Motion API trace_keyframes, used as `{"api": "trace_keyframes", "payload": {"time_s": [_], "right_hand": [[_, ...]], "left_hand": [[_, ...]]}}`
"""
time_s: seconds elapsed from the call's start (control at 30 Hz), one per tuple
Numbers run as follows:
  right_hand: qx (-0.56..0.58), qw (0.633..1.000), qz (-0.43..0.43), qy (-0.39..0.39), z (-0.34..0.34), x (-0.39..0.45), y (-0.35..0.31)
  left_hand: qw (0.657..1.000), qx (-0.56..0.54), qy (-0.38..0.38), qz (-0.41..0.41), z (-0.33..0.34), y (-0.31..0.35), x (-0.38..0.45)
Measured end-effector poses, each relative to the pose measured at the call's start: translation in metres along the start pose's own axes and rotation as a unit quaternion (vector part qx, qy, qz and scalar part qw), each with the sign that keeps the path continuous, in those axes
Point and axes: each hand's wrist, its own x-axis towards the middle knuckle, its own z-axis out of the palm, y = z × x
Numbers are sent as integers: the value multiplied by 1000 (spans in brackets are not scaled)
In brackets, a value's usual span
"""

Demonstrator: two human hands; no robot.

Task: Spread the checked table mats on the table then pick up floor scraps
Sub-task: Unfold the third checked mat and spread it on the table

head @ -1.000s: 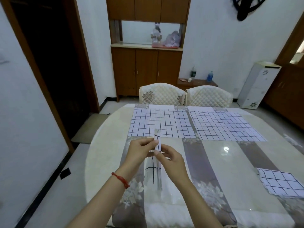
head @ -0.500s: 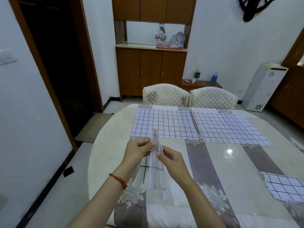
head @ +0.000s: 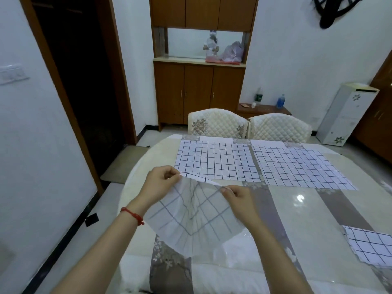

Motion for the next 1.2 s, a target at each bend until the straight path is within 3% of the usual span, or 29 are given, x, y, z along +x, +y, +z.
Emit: {"api": "trace_keyframes", "payload": {"time_s": [0.2, 0.47, 0.73, 0.87, 1.03, 1.2], "right_hand": [[-73, 997, -23, -26, -14, 17, -10], [-75, 995, -39, -51, -25, 27, -26], [-113, 991, -65, 31, -30, 40, -47], [-216, 970, -67, 88, -25, 49, -42], [-253, 927, -223, 167, 2, 35, -44], [-169, 973, -120, 99, 15, 19, -29]], "left_hand": [[991, 116, -27, 54, -20, 10, 11], [991, 125, -13, 47, -28, 12, 17], [992, 116, -29, 34, -30, 14, 19], [996, 69, -43, 25, -25, 23, 17], [999, 21, -36, -4, -10, 36, 17], [999, -32, -8, -37, -1, 48, 21]]}}
